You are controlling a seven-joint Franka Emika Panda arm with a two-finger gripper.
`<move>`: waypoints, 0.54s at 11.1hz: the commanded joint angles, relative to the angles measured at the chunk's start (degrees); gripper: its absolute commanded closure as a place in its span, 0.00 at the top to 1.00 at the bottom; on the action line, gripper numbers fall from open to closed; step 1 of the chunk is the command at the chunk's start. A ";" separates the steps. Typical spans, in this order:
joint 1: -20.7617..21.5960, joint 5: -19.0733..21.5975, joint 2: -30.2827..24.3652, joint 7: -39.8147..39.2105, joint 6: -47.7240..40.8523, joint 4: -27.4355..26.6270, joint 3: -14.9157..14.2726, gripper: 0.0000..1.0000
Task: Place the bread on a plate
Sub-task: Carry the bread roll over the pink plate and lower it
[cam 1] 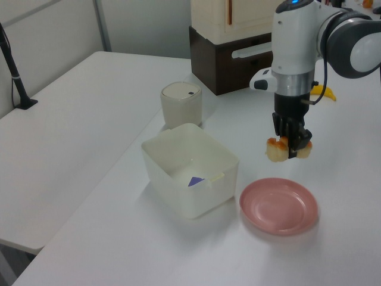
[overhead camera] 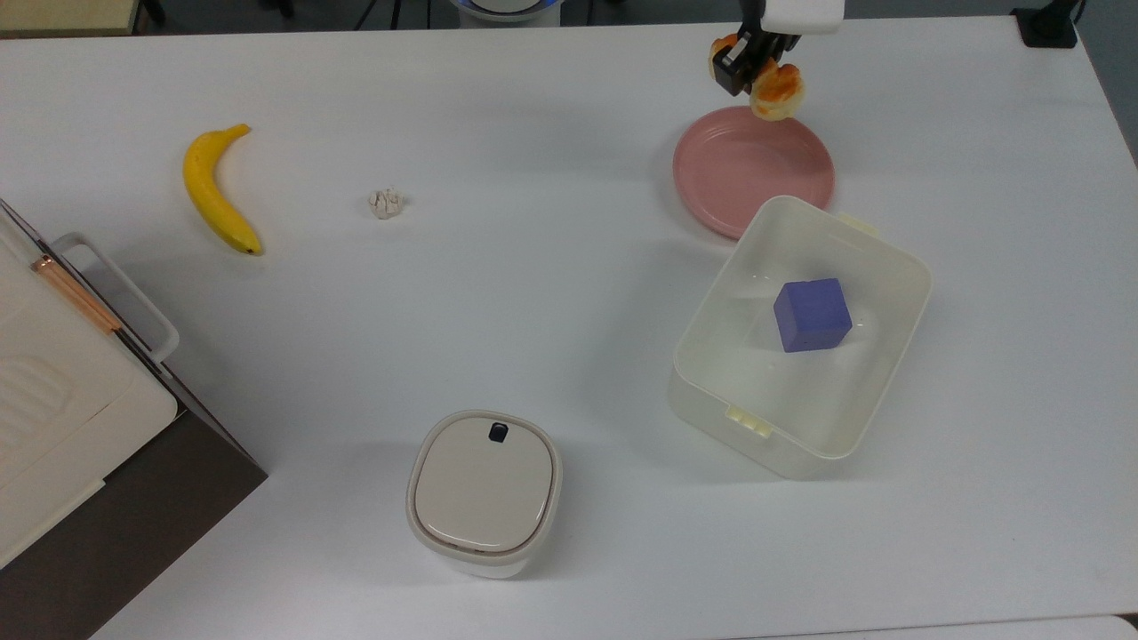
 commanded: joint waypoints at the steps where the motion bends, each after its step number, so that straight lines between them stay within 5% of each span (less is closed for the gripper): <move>1: 0.60 1.20 2.00 0.16 -0.34 0.84 -0.26 0.00; 6: 0.07 1.11 6.57 -0.19 2.65 0.31 -0.26 0.00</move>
